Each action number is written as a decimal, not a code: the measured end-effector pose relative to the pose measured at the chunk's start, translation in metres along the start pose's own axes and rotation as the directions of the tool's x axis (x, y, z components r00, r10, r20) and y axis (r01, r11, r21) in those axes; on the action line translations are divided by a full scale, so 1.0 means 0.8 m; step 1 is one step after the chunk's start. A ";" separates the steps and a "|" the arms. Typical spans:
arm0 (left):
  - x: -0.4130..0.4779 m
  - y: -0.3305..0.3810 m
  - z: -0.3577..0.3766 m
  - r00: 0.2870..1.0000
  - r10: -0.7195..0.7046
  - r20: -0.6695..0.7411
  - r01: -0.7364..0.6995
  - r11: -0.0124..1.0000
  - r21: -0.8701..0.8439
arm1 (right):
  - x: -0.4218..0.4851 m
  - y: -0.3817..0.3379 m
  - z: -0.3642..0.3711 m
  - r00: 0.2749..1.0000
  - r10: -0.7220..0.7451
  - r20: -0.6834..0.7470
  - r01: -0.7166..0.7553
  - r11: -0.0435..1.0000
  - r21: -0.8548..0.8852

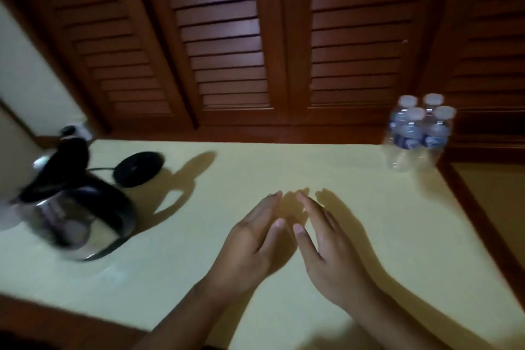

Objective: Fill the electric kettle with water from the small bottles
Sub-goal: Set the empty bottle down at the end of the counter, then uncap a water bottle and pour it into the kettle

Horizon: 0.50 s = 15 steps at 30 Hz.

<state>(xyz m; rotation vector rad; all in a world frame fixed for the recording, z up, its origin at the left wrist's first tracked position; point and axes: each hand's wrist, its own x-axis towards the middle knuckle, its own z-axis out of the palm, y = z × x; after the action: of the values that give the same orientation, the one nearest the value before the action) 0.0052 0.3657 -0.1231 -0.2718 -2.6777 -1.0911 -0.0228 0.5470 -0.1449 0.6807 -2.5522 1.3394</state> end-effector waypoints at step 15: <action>-0.260 -0.124 -0.222 0.830 -0.274 -0.486 0.335 0.941 0.042 | -0.024 -0.219 0.258 0.839 -0.436 0.327 0.341 0.888 0.309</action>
<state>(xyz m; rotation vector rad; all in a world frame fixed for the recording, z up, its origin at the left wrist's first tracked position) 0.2039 0.1533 -0.1248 0.4168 -2.3648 -0.9110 0.0882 0.2993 -0.1429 1.5670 -2.3334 1.4882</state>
